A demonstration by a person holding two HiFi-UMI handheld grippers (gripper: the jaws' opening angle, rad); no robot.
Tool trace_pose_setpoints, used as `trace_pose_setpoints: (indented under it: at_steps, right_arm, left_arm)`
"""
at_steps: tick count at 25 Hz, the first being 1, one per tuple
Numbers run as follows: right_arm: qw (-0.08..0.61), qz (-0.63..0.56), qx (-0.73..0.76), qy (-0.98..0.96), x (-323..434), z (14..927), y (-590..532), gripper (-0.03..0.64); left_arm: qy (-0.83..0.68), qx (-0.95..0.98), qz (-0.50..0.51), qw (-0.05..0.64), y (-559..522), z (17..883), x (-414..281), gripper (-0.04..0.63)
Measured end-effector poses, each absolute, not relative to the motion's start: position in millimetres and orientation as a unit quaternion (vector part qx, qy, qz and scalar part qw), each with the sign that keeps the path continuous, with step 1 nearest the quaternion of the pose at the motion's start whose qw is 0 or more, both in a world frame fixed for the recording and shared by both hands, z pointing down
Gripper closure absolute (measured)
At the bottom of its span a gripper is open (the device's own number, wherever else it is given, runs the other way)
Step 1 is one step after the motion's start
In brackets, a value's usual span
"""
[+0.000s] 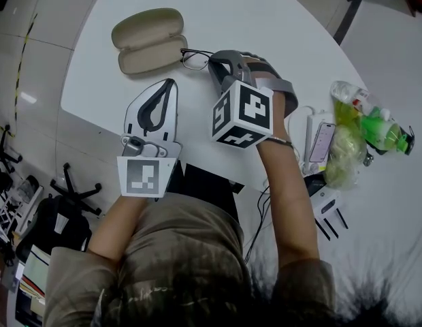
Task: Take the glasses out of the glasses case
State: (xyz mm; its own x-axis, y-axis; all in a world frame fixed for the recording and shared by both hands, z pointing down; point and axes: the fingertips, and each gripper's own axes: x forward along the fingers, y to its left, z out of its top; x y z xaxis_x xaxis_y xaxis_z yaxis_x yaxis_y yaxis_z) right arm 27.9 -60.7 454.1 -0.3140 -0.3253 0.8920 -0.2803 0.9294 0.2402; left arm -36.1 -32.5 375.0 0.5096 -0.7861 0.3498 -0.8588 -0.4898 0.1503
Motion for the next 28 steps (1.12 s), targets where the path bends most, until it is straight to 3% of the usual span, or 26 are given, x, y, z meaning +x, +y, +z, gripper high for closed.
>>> trace_pose_setpoints:
  at_steps: [28]
  right_arm:
    - [0.572, -0.046, 0.174, -0.8, 54.6, 457.9, -41.5, 0.597]
  left_arm:
    - [-0.509, 0.842, 0.116, 0.137, -7.4, 363.5, -18.8, 0.588]
